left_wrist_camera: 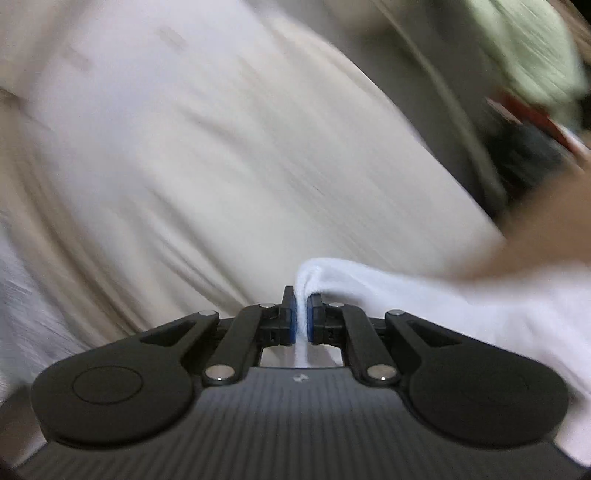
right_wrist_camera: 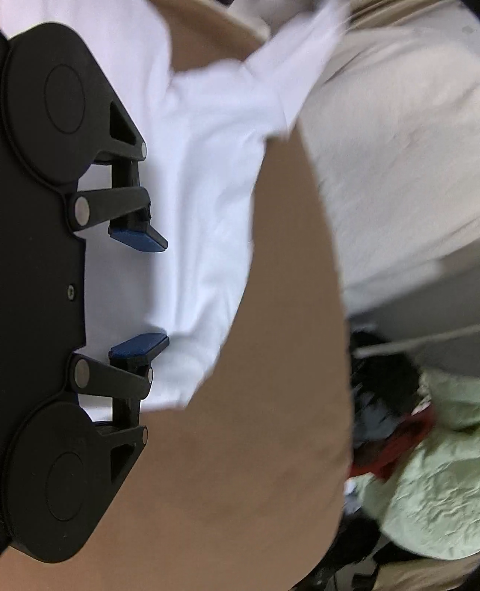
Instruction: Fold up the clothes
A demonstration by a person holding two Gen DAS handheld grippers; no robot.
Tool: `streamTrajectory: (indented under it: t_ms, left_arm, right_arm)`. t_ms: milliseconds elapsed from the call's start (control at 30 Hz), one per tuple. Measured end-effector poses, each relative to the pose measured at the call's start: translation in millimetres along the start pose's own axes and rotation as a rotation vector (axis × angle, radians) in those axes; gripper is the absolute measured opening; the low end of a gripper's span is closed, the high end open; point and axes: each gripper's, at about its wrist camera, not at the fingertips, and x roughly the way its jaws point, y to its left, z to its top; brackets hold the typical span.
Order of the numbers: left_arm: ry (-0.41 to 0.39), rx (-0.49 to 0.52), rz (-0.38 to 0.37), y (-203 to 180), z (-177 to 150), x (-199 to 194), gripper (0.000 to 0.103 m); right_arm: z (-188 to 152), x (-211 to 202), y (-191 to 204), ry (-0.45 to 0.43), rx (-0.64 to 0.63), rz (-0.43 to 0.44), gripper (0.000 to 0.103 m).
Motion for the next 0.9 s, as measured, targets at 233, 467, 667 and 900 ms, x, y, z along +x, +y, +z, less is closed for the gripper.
streamTrajectory:
  t_ms: [233, 467, 667, 900]
  left_arm:
    - [0.267, -0.041, 0.015, 28, -78, 18, 0.023]
    - [0.532, 0.016, -0.162, 34, -168, 17, 0.023]
    - [0.454, 0.013, -0.255, 33, -165, 26, 0.053]
    - [0.432, -0.531, -0.522, 56, -153, 53, 0.086]
  right_arm:
    - [1, 1, -3, 0.009, -0.008, 0.011, 0.049]
    - [7, -17, 8, -0.030, -0.114, -0.002, 0.053]
    - [22, -31, -7, -0.130, -0.110, 0.003, 0.061]
    - [33, 2, -35, -0.066, -0.019, 0.027, 0.067]
